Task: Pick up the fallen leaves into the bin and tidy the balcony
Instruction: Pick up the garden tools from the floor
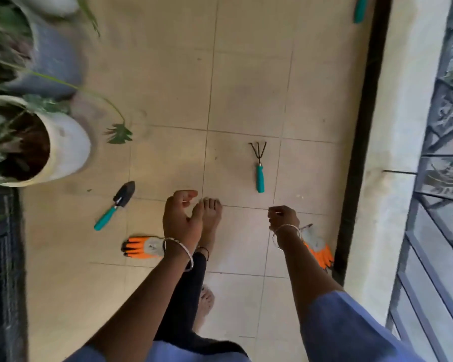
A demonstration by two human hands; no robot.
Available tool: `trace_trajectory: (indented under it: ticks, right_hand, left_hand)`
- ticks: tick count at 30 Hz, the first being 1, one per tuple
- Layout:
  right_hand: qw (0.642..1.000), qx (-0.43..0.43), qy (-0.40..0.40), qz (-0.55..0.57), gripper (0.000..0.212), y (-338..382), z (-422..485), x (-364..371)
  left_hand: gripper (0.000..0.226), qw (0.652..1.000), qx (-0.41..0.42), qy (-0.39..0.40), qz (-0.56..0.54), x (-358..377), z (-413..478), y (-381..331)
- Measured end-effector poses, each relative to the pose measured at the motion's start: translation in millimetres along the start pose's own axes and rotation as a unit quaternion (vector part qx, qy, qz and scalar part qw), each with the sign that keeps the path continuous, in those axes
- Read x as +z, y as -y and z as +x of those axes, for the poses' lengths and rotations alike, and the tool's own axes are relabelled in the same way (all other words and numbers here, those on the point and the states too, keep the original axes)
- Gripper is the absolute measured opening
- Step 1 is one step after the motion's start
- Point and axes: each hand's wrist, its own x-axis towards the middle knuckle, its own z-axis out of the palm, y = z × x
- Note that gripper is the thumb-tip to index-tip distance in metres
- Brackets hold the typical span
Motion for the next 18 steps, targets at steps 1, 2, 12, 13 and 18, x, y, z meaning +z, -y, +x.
trace_trajectory:
  ticks: [1, 2, 12, 13, 18]
  right_hand:
    - [1.000, -0.002, -0.002, -0.019, 0.008, 9, 7, 1]
    - [0.999, -0.005, -0.003, -0.040, 0.007, 15, 18, 5]
    - [0.982, -0.076, -0.001, -0.175, 0.041, 41, 145, 68]
    - [0.977, -0.083, -0.002, -0.195, 0.042, 42, 152, 76]
    - [0.959, -0.105, -0.033, -0.260, 0.039, 37, 177, 104]
  left_hand:
    - [0.025, 1.000, -0.004, 0.001, -0.006, 9, 2, 1]
    - [0.023, 1.000, -0.018, 0.002, -0.018, 20, 5, 5]
    - [0.017, 0.921, -0.221, -0.070, -0.313, 91, 7, 27]
    - [0.017, 0.898, -0.254, -0.066, -0.354, 99, 12, 30]
    - [0.020, 0.870, -0.285, 0.038, -0.401, 119, 23, 55]
